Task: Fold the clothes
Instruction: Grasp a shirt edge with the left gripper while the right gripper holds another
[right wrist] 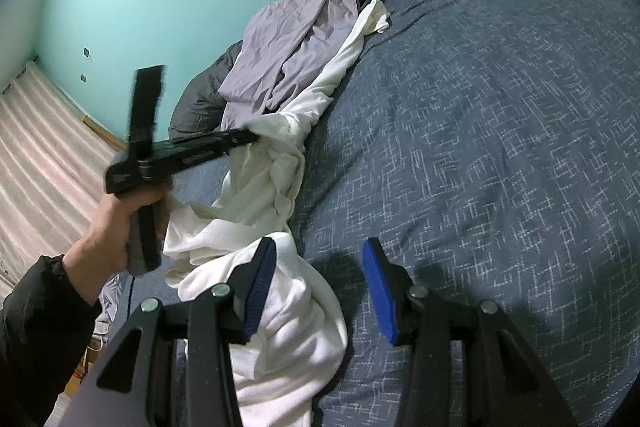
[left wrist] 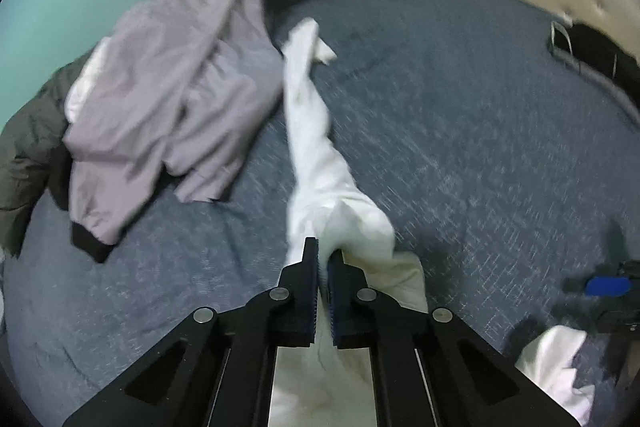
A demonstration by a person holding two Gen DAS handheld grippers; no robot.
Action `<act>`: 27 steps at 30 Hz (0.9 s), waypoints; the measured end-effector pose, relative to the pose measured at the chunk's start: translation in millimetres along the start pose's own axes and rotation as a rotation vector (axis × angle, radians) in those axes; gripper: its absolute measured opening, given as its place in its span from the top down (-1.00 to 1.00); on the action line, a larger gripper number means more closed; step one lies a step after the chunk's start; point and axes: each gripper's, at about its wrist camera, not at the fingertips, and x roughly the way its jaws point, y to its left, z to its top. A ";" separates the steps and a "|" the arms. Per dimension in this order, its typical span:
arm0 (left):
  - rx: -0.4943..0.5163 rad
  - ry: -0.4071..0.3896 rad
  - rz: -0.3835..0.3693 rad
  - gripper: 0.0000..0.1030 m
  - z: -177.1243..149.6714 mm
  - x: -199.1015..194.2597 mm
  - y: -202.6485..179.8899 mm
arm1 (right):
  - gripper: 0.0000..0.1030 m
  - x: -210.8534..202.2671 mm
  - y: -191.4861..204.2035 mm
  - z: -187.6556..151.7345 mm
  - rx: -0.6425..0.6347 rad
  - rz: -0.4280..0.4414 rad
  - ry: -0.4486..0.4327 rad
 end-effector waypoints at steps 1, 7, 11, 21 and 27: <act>-0.017 -0.016 0.005 0.92 -0.8 -8.8 6.2 | 0.12 0.1 0.5 0.1 -0.001 0.000 0.000; -0.116 -0.087 0.045 0.93 -19.3 -75.0 46.6 | 0.12 1.7 8.0 -1.9 -0.024 -0.007 0.006; -0.202 -0.131 0.068 0.93 -43.5 -128.0 74.9 | 0.12 1.3 22.7 -7.7 -0.057 0.001 0.015; -0.285 -0.157 0.078 0.93 -102.2 -184.1 85.1 | -0.16 11.9 61.9 -8.0 -0.017 0.082 0.069; -0.347 -0.184 0.062 0.93 -125.3 -198.9 89.0 | -0.17 44.1 82.7 7.9 0.025 0.068 0.127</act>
